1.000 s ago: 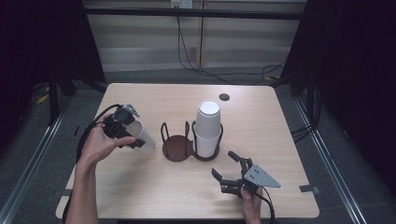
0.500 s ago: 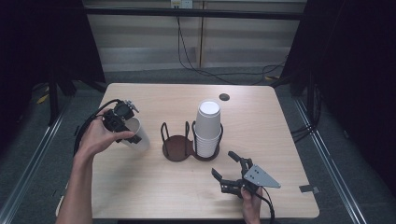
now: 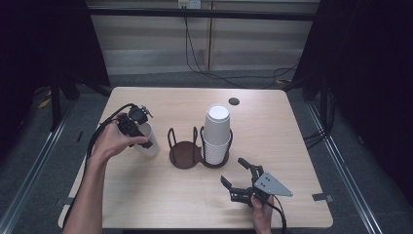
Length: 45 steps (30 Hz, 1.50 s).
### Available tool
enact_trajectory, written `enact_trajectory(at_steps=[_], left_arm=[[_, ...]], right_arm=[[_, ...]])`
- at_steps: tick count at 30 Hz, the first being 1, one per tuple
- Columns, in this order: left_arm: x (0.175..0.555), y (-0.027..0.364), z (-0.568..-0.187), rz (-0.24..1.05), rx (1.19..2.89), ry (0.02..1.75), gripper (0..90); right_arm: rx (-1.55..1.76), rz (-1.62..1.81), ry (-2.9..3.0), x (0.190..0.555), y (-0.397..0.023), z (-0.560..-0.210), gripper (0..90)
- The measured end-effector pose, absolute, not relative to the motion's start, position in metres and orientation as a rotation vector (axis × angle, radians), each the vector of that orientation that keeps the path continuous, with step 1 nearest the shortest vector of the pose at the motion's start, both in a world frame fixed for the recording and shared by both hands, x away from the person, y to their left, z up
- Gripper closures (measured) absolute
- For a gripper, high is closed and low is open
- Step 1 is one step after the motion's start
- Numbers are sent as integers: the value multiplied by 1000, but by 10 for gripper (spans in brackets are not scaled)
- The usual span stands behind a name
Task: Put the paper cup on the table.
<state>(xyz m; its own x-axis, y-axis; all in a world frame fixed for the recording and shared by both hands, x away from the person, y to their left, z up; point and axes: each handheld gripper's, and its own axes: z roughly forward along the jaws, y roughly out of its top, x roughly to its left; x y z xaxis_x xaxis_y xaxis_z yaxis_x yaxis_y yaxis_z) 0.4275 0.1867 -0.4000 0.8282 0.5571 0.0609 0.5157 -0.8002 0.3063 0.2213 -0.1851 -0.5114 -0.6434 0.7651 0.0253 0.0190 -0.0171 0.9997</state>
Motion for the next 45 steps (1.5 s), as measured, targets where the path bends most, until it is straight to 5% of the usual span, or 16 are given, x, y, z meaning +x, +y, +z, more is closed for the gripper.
enact_trajectory(at_steps=[32,45], left_arm=[[426,185,-433,152,2673,780,21],[416,208,-450,98,2427,826,16]], right_arm=[[818,1718,1702,221,-185,-511,135],[820,1716,1700,221,-185,-511,134]])
